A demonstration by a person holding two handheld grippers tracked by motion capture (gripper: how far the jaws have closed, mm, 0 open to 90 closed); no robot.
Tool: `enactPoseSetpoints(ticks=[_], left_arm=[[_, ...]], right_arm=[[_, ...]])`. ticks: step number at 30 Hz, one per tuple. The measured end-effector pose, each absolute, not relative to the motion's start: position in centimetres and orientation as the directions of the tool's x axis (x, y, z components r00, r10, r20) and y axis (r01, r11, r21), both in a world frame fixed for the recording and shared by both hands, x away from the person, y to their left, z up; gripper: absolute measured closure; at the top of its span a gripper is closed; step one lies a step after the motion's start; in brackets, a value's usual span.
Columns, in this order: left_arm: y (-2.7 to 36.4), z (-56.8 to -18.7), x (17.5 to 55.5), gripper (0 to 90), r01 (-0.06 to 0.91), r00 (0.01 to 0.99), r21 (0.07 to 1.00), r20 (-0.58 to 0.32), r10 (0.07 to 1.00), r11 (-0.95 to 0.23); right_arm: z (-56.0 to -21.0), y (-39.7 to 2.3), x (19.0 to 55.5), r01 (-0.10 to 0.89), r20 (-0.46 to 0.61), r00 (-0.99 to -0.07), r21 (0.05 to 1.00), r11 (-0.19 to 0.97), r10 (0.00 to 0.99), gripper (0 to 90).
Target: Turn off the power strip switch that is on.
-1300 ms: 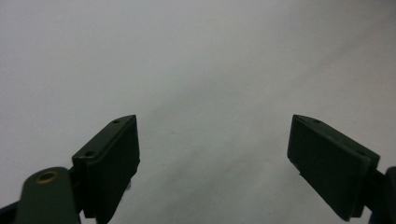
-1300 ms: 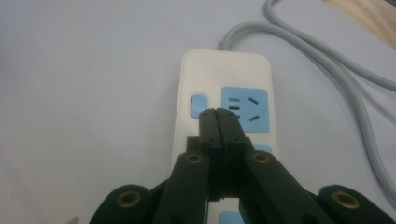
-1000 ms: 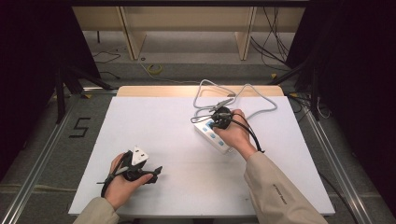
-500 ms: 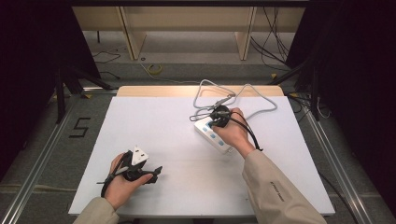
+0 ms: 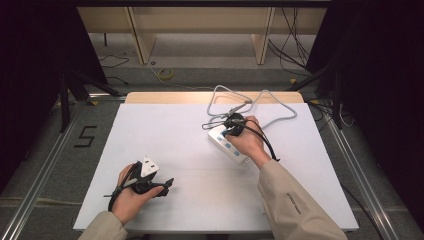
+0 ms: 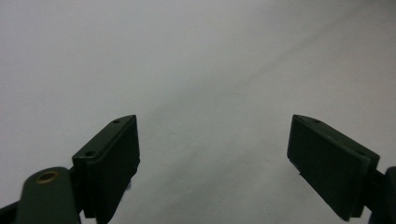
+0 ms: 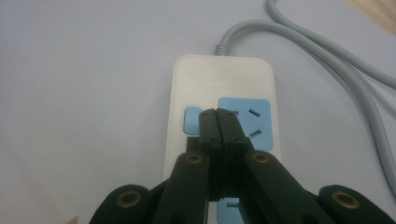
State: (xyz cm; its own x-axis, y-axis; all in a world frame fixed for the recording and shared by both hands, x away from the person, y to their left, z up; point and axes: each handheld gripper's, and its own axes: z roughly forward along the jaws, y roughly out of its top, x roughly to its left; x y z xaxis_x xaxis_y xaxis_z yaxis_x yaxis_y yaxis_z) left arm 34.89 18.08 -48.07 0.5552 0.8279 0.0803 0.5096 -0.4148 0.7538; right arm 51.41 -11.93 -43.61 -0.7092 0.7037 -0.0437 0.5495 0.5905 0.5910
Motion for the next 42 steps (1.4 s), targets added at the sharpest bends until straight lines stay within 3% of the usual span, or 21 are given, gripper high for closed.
enactPoseSetpoints(ticks=[42], left_arm=[[18.1, -48.1, 34.9, 16.7, 0.510, 0.557, 0.754, 0.077, 0.827, -0.414]], right_arm=[[-44.4, -10.0, 52.4, 0.559, -0.029, -0.717, 0.572, 0.600, 0.696, 90.0]])
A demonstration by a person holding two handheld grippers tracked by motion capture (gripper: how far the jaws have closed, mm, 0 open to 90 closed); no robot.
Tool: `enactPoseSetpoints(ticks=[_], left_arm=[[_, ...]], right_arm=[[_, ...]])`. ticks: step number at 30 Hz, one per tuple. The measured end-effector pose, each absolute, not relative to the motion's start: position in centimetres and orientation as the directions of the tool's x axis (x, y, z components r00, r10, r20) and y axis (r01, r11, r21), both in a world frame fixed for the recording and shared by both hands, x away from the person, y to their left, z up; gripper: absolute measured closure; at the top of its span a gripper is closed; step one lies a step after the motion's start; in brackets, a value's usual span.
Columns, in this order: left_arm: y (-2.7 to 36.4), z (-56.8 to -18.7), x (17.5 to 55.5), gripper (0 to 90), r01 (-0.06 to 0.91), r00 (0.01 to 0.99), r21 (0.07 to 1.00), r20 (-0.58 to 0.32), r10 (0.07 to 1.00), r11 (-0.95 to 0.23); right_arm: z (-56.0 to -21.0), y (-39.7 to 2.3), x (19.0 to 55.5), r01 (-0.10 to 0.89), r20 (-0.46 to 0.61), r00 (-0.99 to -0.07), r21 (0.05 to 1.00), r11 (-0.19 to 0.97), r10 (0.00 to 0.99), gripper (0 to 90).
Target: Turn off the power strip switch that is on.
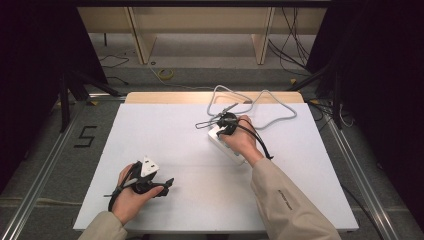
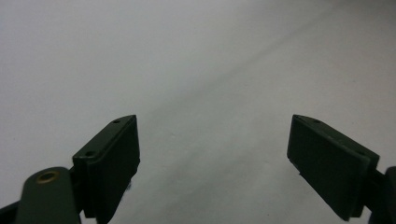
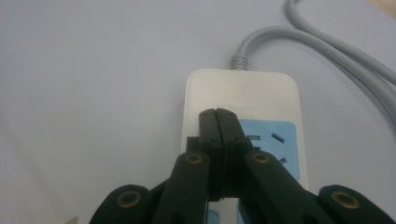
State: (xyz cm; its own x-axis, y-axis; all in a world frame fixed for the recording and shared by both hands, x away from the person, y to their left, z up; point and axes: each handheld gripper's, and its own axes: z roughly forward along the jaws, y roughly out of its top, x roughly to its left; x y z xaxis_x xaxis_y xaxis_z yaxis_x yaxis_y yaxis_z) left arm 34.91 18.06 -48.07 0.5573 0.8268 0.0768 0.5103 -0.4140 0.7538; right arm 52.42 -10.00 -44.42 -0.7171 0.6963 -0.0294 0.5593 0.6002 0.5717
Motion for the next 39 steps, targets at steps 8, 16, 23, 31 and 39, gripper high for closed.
enactPoseSetpoints(ticks=[8, 16, 23, 31, 39], left_arm=[[18.05, -48.07, 34.92, 16.7, 0.510, 0.558, 0.754, 0.076, 0.827, -0.413], [17.97, -48.07, 34.92, 16.7, 0.509, 0.559, 0.755, 0.076, 0.826, -0.413], [17.94, -48.09, 34.93, 16.7, 0.510, 0.560, 0.755, 0.073, 0.825, -0.413], [17.93, -48.12, 34.96, 16.7, 0.511, 0.559, 0.754, 0.072, 0.826, -0.412], [17.95, -48.12, 34.94, 16.7, 0.511, 0.559, 0.754, 0.073, 0.826, -0.412]], right_arm=[[-44.56, -9.93, 52.54, 0.565, -0.026, -0.717, 0.562, 0.604, 0.696, 90.0], [-44.56, -9.83, 52.53, 0.572, -0.028, -0.712, 0.557, 0.602, 0.702, 90.0], [-44.48, -9.56, 52.35, 0.571, -0.038, -0.715, 0.543, 0.616, 0.698, 90.0], [-44.53, -9.52, 52.29, 0.570, -0.044, -0.714, 0.543, 0.617, 0.699, 90.0], [-44.63, -9.55, 52.30, 0.569, -0.045, -0.714, 0.545, 0.616, 0.699, 90.0]])
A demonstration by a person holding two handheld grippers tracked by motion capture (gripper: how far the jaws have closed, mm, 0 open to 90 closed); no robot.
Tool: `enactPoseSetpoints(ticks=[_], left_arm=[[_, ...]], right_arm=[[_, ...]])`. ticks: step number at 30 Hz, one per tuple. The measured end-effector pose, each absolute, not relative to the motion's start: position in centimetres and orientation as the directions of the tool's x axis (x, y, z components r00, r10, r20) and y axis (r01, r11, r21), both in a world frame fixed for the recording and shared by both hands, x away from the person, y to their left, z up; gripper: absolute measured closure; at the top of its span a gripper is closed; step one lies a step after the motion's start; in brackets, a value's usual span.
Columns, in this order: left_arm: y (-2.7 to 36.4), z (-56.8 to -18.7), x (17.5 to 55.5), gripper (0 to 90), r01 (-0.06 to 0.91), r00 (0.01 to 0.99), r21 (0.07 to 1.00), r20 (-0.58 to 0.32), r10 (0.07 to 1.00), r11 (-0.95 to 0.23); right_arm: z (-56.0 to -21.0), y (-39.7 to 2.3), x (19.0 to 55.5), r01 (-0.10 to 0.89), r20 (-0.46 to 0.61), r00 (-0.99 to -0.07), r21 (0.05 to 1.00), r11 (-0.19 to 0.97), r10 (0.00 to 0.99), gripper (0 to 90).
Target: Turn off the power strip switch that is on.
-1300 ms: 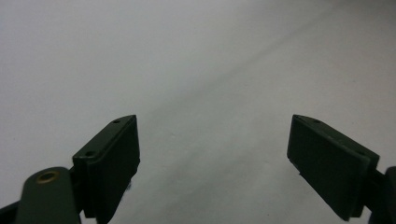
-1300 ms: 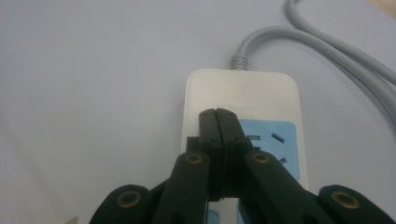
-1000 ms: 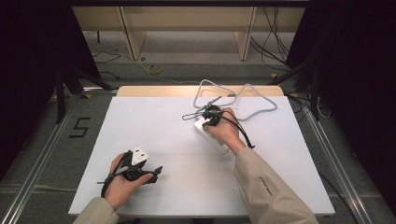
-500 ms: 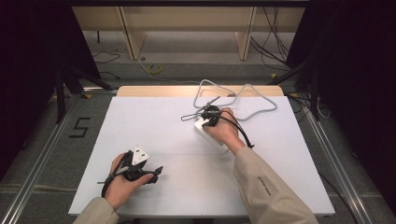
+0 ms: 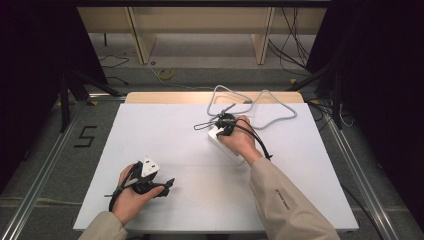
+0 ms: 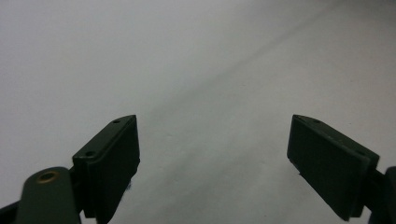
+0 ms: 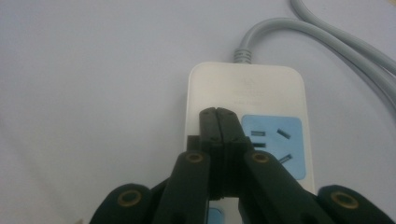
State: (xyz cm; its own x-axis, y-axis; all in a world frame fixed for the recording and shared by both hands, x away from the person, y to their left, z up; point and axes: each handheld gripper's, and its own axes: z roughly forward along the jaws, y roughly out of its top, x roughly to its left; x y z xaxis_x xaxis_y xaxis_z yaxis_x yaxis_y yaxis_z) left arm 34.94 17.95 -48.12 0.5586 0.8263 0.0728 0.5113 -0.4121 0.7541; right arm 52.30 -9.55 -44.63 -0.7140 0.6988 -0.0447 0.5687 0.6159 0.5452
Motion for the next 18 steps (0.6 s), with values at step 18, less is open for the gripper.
enactPoseSetpoints(ticks=[18], left_arm=[[17.96, -48.15, 34.98, 16.8, 0.512, 0.562, 0.751, 0.076, 0.824, -0.418]], right_arm=[[-44.71, -9.65, 52.16, 0.564, -0.047, -0.710, 0.559, 0.607, 0.703, 90.0]])
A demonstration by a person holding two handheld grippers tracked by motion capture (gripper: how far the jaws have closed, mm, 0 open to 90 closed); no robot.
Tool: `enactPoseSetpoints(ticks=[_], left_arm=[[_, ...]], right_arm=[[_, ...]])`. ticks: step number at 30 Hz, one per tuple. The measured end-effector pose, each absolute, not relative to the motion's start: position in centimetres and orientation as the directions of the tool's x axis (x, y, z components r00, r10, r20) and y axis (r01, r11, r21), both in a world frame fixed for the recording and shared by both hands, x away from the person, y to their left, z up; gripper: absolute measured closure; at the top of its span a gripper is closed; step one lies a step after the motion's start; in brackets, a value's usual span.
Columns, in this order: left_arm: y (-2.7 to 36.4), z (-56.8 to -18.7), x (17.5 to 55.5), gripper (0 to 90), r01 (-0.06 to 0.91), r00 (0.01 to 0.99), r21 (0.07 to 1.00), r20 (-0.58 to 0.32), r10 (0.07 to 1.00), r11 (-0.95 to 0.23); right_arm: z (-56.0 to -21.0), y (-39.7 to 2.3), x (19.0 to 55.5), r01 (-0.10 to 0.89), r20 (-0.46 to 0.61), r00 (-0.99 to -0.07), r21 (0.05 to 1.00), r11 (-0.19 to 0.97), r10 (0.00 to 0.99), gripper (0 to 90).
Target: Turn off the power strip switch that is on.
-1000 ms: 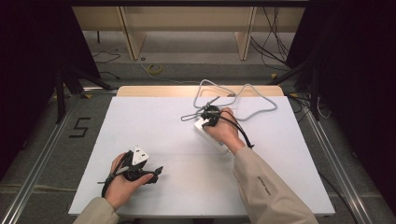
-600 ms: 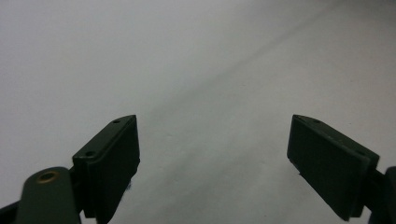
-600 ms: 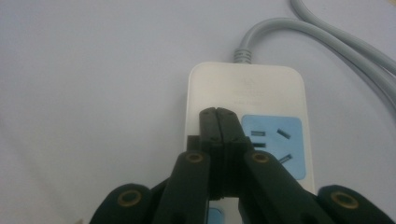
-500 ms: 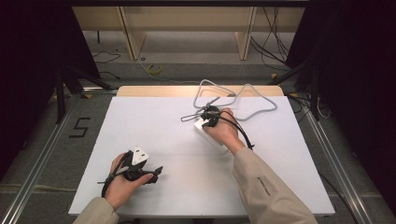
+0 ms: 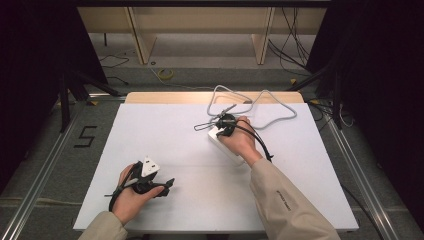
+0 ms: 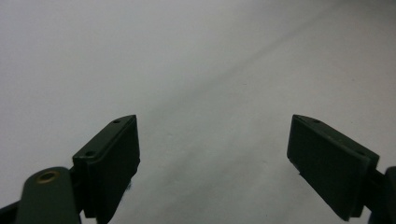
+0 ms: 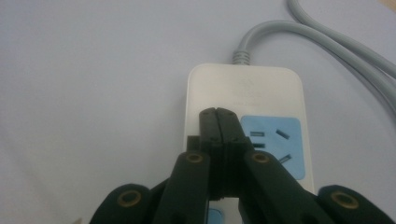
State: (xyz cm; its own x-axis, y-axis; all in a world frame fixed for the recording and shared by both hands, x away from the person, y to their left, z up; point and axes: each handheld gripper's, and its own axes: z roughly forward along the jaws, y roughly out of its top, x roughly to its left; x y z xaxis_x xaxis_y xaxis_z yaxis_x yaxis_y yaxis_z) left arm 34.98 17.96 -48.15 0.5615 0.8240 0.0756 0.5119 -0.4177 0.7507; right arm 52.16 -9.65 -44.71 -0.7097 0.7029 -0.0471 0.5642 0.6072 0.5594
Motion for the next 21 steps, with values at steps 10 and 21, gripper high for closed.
enactPoseSetpoints(ticks=[10, 21], left_arm=[[18.0, -48.1, 35.0, 16.8, 0.514, 0.562, 0.750, 0.073, 0.824, -0.417], [17.9, -48.1, 35.0, 16.8, 0.515, 0.560, 0.749, 0.073, 0.825, -0.417]], right_arm=[[-44.7, -9.7, 52.2, 0.566, -0.044, -0.708, 0.560, 0.604, 0.704, 90.0], [-43.7, -10.7, 51.6, 0.544, -0.054, -0.705, 0.598, 0.589, 0.707, 90.0]])
